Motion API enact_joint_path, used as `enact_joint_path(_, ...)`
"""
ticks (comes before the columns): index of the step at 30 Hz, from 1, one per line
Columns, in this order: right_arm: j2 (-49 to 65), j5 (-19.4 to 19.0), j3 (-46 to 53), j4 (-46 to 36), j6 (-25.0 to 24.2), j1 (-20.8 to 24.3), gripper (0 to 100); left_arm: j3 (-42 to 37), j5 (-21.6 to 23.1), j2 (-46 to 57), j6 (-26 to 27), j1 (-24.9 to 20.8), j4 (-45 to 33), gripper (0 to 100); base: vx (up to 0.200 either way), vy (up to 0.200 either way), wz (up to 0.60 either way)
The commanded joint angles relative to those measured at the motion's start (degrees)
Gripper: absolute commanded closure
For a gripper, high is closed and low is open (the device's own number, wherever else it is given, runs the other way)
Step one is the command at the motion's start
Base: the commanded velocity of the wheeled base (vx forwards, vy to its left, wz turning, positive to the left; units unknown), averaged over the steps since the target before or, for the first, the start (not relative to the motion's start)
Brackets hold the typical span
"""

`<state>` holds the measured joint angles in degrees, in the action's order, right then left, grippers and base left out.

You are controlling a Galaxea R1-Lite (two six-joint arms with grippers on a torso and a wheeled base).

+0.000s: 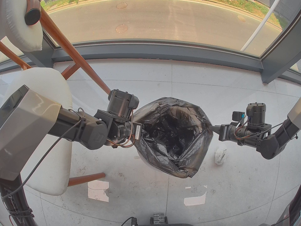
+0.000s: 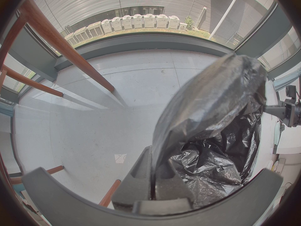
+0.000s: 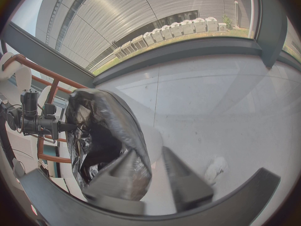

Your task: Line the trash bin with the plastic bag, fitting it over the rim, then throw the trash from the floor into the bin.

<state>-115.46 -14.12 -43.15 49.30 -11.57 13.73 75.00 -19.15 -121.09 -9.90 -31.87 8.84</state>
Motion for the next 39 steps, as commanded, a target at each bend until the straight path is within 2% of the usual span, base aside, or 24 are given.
enact_joint_path(1,-0.38,0.05,2.02,1.59,0.32,-0.19,0,-0.11,-0.18,0.33,-0.03,0.05,-0.05,100,0.0,0.0,0.0)
enact_joint_path(12,9.72,-0.12,12.48,2.21,-0.21,-0.1,0,-2.05,-2.03,0.33,0.06,0.67,-0.31,100,0.0,0.0,0.0)
enact_joint_path(13,10.52,-0.12,13.36,2.56,-0.3,-0.19,0,-2.75,-2.03,0.33,0.06,0.67,-0.14,0,0.0,0.0,0.0)
enact_joint_path(20,14.56,-0.12,17.67,2.91,-0.38,-0.72,0,-7.67,-2.12,1.65,0.23,0.67,-0.05,0,0.0,0.0,0.0)
enact_joint_path(25,15.09,-0.12,19.07,3.0,-0.3,-0.81,0,-7.41,-2.12,3.58,0.93,0.14,0.57,0,0.0,0.0,0.0)
enact_joint_path(28,15.7,-0.03,19.78,2.91,-0.3,-2.39,0,-7.41,-2.03,8.24,0.93,-0.3,2.59,0,0.0,0.0,0.0)
enact_joint_path(32,15.96,-0.21,23.82,2.91,0.49,-8.8,0,-10.75,-1.94,18.7,0.58,-2.24,3.29,0,0.0,0.0,0.0)
enact_joint_path(33,15.96,-0.21,23.91,2.91,0.49,-8.98,0,-10.92,-1.85,19.05,0.58,-2.24,3.29,0,0.0,0.0,0.0)
enact_joint_path(35,14.29,-0.47,24.87,2.91,1.46,-13.55,0,-13.91,-1.5,25.2,0.67,-2.94,3.38,0,0.0,0.0,0.0)
enact_joint_path(39,10.08,-0.47,24.52,2.91,3.57,-17.33,0,-16.99,-0.36,30.65,0.93,-3.03,3.47,0,0.0,0.0,0.0)
